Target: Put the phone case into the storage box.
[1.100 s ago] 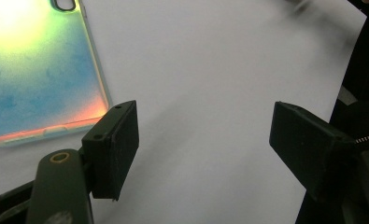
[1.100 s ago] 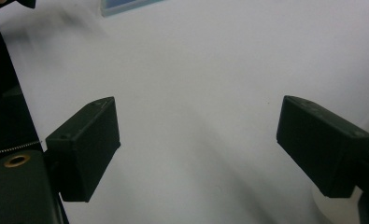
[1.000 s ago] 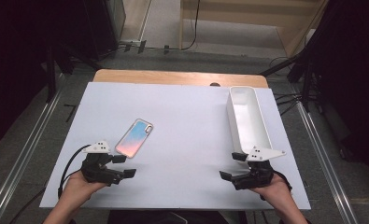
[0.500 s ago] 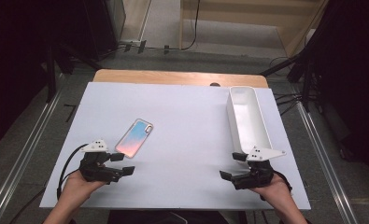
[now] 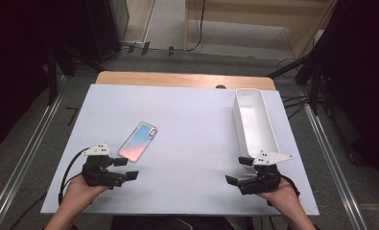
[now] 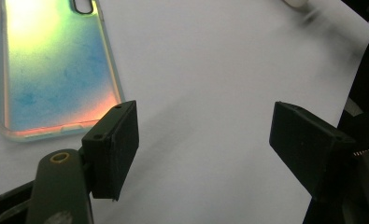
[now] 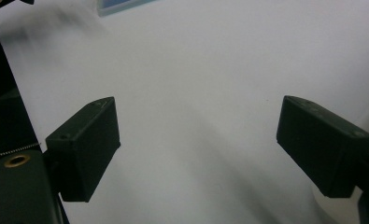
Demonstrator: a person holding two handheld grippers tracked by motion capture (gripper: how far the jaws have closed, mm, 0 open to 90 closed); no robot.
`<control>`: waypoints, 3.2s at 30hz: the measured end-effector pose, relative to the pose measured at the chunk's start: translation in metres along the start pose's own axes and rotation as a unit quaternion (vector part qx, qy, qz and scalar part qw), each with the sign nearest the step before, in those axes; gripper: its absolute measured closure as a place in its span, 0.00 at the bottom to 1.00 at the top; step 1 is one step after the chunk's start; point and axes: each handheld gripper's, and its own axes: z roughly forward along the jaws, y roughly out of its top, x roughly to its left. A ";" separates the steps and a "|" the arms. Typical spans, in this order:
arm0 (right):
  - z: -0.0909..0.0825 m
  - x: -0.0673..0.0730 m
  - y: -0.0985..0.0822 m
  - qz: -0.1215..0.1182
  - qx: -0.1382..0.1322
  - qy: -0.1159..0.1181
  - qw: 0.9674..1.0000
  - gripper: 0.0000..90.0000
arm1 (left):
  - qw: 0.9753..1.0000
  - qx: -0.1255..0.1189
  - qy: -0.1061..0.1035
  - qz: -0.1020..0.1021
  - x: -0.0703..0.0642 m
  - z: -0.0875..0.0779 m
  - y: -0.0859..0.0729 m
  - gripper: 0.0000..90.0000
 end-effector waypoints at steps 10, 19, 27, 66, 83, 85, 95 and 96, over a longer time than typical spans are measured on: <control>0.001 0.001 0.000 0.003 0.001 0.004 1.000 0.13 | 1.000 0.002 0.002 0.001 0.001 0.000 0.000 0.26; 0.001 0.001 0.000 0.001 0.002 0.003 1.000 0.13 | 1.000 -0.005 0.015 -0.004 0.004 -0.004 0.000 0.27; 0.001 0.001 0.000 0.000 0.003 0.002 1.000 0.13 | 0.999 -0.001 0.038 -0.018 0.009 -0.006 0.001 0.27; 0.001 0.001 0.000 0.004 0.002 0.006 1.000 0.13 | 0.996 -0.044 0.080 -0.019 0.019 0.009 0.025 0.06; 0.001 0.001 0.001 0.006 0.001 0.008 1.000 0.13 | 0.993 -0.049 0.106 0.007 0.024 0.024 0.046 0.00; 0.001 0.001 0.001 0.006 0.002 0.008 1.000 0.13 | 0.993 -0.050 0.107 0.008 0.025 0.026 0.048 0.00; 0.001 0.001 0.001 0.006 0.003 0.009 1.000 0.13 | 0.992 -0.060 0.112 -0.010 0.031 0.032 0.058 0.02; 0.001 0.001 0.001 0.006 0.003 0.009 1.000 0.13 | 0.992 -0.059 0.113 -0.007 0.031 0.032 0.058 0.02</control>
